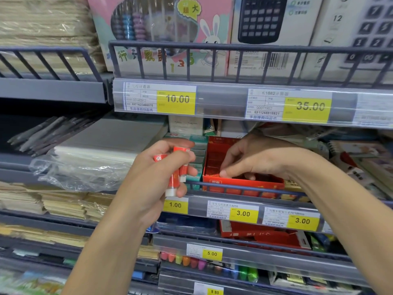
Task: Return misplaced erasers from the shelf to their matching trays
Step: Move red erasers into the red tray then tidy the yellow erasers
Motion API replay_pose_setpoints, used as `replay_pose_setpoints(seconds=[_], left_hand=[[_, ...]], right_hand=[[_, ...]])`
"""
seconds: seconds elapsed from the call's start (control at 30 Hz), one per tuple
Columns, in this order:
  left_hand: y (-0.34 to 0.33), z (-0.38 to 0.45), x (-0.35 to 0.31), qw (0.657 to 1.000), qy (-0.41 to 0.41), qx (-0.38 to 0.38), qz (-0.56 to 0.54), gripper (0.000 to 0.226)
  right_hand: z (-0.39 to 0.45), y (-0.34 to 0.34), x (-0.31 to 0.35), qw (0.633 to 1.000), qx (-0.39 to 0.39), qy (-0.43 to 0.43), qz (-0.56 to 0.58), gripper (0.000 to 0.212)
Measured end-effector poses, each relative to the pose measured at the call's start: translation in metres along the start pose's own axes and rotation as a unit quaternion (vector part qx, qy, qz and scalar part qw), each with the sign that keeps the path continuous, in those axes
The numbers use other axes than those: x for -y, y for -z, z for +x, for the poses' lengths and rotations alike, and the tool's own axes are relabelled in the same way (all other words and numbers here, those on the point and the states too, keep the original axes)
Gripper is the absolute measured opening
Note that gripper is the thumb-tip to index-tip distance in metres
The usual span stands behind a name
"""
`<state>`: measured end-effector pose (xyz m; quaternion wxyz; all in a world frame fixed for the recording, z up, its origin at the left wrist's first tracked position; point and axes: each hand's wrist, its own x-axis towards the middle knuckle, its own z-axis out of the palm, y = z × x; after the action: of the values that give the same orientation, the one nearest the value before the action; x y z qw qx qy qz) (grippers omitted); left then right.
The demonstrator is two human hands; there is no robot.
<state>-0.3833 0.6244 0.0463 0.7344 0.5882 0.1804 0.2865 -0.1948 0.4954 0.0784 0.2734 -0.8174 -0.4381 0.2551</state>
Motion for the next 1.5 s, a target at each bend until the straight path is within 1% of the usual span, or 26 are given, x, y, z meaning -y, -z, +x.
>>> replay_pose_setpoints(seconds=[0.07,0.1,0.17,0.2,0.33,0.37,0.43,0.47,0.5,0.57,0.6,0.67,0.73,0.83,0.9,0.93,1.0,1.03,1.1,1.2,1.3,1.37,1.5], left_hand=[[-0.001,0.0,0.001,1.0,0.005,0.006,-0.002,0.015],[-0.003,0.0,0.001,1.0,0.007,0.009,-0.004,0.019],[-0.006,-0.001,0.0,1.0,0.007,0.01,-0.007,0.039],[-0.007,-0.001,0.0,1.0,0.007,0.01,-0.007,0.045],[-0.007,-0.001,0.0,1.0,0.003,0.013,0.014,0.051],[-0.007,-0.001,0.0,1.0,0.0,0.012,0.023,0.054],[-0.007,-0.001,0.0,0.999,-0.005,0.01,0.034,0.058],[-0.007,-0.001,0.0,0.999,-0.008,0.007,0.035,0.059],[-0.008,-0.001,0.0,0.999,-0.01,0.004,0.033,0.059],[-0.01,-0.001,0.001,1.0,-0.009,0.001,0.025,0.058],[-0.011,0.0,0.002,1.0,-0.007,0.002,0.024,0.058],[-0.015,0.001,0.003,1.0,0.005,0.006,0.029,0.06],[-0.018,0.001,0.003,0.999,0.017,0.01,0.03,0.063],[-0.023,0.0,0.002,0.998,0.021,0.043,0.031,0.071],[-0.023,-0.002,0.001,0.998,0.023,0.053,0.03,0.066],[-0.022,-0.002,0.001,0.998,0.023,0.052,0.029,0.062],[-0.02,-0.001,0.002,0.998,0.023,0.048,0.03,0.045],[-0.018,0.0,0.002,0.998,0.02,0.047,0.033,0.035],[-0.017,0.0,0.003,0.998,0.009,0.048,0.046,0.02],[-0.018,0.002,0.004,0.995,-0.006,0.055,0.083,0.007],[-0.023,0.003,0.007,0.994,-0.006,0.051,0.091,0.004],[-0.025,0.005,0.008,0.996,0.001,0.033,0.078,0.006],[-0.023,0.01,0.007,1.0,0.011,-0.001,0.021,0.024]], right_hand=[[0.001,-0.001,0.001,1.0,-0.006,0.008,-0.027,0.015],[0.002,-0.002,0.002,0.998,-0.009,0.012,-0.056,0.013],[0.006,-0.003,0.007,0.992,-0.017,0.013,-0.122,0.007],[0.008,-0.004,0.009,0.989,-0.018,0.013,-0.145,0.005],[0.013,-0.006,0.01,0.986,-0.005,0.028,-0.162,0.004],[0.013,-0.006,0.01,0.987,-0.009,0.034,-0.154,0.005],[0.008,-0.004,0.01,0.992,-0.046,0.047,-0.107,0.011],[0.004,-0.003,0.01,0.994,-0.066,0.063,-0.069,0.014],[-0.001,-0.002,0.01,0.994,-0.067,0.088,-0.018,0.016],[-0.015,-0.004,0.011,0.983,-0.022,0.154,0.092,0.027],[-0.022,-0.006,0.012,0.975,-0.004,0.187,0.119,0.032],[-0.031,-0.01,0.015,0.963,0.014,0.233,0.135,0.041],[-0.033,-0.012,0.018,0.956,0.03,0.249,0.149,0.044],[-0.035,-0.012,0.018,0.955,0.043,0.254,0.144,0.038],[-0.038,-0.009,0.015,0.957,0.027,0.248,0.149,0.033],[-0.038,-0.007,0.013,0.959,0.004,0.238,0.154,0.031],[-0.039,-0.002,0.009,0.965,-0.059,0.211,0.143,0.028],[-0.039,0.0,0.007,0.967,-0.078,0.2,0.138,0.028],[-0.041,0.003,0.004,0.967,-0.074,0.184,0.16,0.027],[-0.042,0.006,0.003,0.961,-0.028,0.157,0.228,0.02],[-0.042,0.012,0.003,0.967,-0.012,0.104,0.233,0.021],[-0.043,0.019,0.001,0.972,-0.026,0.065,0.226,0.017],[-0.045,0.03,-0.007,0.986,-0.057,0.005,0.155,0.009]])
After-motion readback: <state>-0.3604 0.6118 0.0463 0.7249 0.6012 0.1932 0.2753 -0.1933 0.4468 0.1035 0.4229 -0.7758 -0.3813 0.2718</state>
